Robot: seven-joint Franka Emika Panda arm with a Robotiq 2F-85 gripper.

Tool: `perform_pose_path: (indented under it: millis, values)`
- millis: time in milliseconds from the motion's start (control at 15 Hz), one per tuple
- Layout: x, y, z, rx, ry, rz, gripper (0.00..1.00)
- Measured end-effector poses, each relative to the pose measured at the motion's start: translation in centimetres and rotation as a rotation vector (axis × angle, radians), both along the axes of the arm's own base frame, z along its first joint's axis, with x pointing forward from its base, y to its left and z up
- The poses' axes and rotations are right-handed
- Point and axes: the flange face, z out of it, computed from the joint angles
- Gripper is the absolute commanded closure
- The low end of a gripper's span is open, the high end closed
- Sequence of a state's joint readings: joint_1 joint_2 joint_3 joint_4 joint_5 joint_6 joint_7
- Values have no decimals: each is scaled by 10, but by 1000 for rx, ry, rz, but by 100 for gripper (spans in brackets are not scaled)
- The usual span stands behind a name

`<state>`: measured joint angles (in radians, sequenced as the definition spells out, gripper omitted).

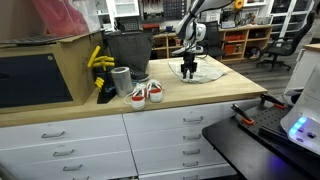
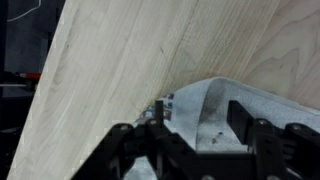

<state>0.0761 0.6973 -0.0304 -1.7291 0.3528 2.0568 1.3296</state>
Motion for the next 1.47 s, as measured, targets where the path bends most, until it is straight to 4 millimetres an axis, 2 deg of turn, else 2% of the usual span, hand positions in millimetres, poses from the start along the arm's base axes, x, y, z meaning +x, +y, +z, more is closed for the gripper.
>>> perform_pose_path:
  millis: [67,133,200,267,333,400,467,533,600,667,733,800,867,933,1133,1267,1467]
  values:
    - [1,-1,2,-1,-1,1,48]
    - [3,-2,3,-4,-2,3,49]
    - [4,-4,5,-8,0,7,44]
    - [4,-6,7,-12,5,12,32]
    - [4,-7,7,-15,13,15,38]
    - [4,-9,8,-18,23,19,56]
    - [2,-11,8,-20,36,23,64]
    - [1,-13,8,-22,47,27,44]
    - [0,-14,8,-23,57,29,35]
    - [-1,-15,8,-24,65,32,32]
    - [-2,-15,8,-26,73,37,53]
    - [-4,-15,7,-28,83,42,60]
    - [-5,-15,5,-29,93,47,61]
    - [-7,-15,2,-31,105,51,67]
    - [-12,-15,-11,-34,133,58,93]
    - [-13,-15,-14,-35,138,58,100]
    - [-13,-15,-16,-35,142,58,100]
